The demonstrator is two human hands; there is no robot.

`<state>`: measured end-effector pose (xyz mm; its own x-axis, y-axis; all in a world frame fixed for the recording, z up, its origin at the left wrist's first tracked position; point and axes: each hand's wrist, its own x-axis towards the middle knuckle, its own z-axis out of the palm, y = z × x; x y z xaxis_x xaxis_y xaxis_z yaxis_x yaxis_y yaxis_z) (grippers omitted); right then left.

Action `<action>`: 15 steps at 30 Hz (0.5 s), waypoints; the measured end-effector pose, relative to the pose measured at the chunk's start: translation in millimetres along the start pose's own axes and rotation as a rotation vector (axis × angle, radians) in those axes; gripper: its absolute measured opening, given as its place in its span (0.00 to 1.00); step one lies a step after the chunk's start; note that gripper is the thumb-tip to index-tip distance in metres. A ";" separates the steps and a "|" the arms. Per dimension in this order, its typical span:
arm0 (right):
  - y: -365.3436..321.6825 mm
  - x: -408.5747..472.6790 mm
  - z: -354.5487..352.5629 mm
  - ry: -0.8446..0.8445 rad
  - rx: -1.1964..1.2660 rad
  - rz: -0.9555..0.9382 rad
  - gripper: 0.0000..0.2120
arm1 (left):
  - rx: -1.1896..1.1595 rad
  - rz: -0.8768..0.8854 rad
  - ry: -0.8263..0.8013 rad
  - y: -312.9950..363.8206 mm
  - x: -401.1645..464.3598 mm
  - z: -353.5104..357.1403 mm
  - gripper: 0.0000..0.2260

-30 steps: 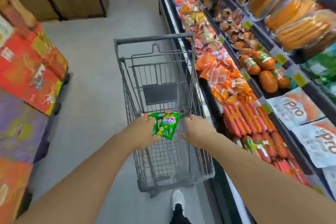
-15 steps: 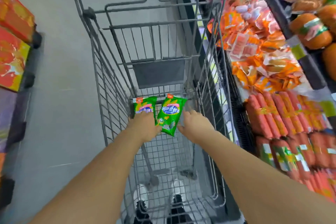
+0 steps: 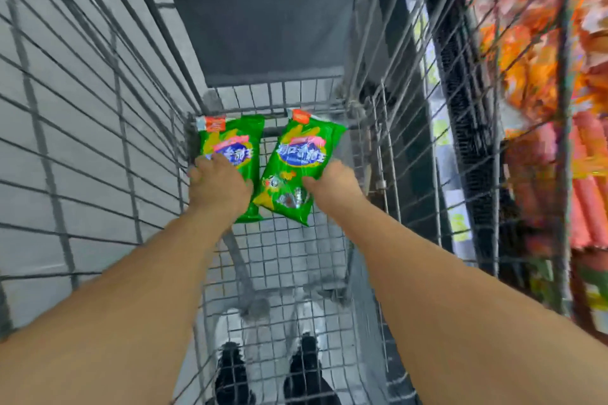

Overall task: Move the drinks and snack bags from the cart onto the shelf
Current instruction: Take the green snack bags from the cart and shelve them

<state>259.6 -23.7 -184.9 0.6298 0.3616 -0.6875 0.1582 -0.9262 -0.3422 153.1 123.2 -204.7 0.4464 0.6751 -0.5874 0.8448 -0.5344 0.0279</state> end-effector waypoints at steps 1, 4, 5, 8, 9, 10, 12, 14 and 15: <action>0.7 6.6 3.7 -0.015 0.042 0.031 0.19 | 0.000 -0.021 0.023 0.2 3.6 3.0 0.37; -0.8 23.9 14.3 -0.016 0.263 0.172 0.27 | -0.070 -0.085 0.074 2.7 8.3 7.1 0.35; -2.6 28.5 18.4 0.003 0.347 0.213 0.30 | -0.090 -0.105 0.079 4.1 9.9 7.6 0.36; -8.7 33.7 30.2 0.063 0.510 0.315 0.34 | -0.164 -0.138 0.099 10.0 12.4 6.6 0.47; -10.1 33.1 32.3 0.082 0.502 0.336 0.34 | -0.188 -0.142 0.108 12.0 12.8 6.1 0.50; -10.7 32.2 33.5 0.103 0.467 0.349 0.35 | -0.198 -0.145 0.106 13.1 14.0 7.3 0.53; -8.5 33.2 32.6 0.163 0.429 0.382 0.38 | -0.196 -0.146 0.069 15.8 13.5 10.5 0.53; -5.4 35.0 26.9 0.214 0.540 0.411 0.39 | -0.189 -0.154 0.000 17.1 10.4 12.9 0.48; -4.8 34.9 23.9 0.220 0.610 0.396 0.36 | -0.198 -0.162 -0.031 17.0 7.9 13.3 0.46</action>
<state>262.7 -4.1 -222.5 0.6992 -0.0749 -0.7110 -0.5199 -0.7360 -0.4337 167.0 112.6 -219.6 0.2934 0.7262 -0.6217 0.9473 -0.3081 0.0872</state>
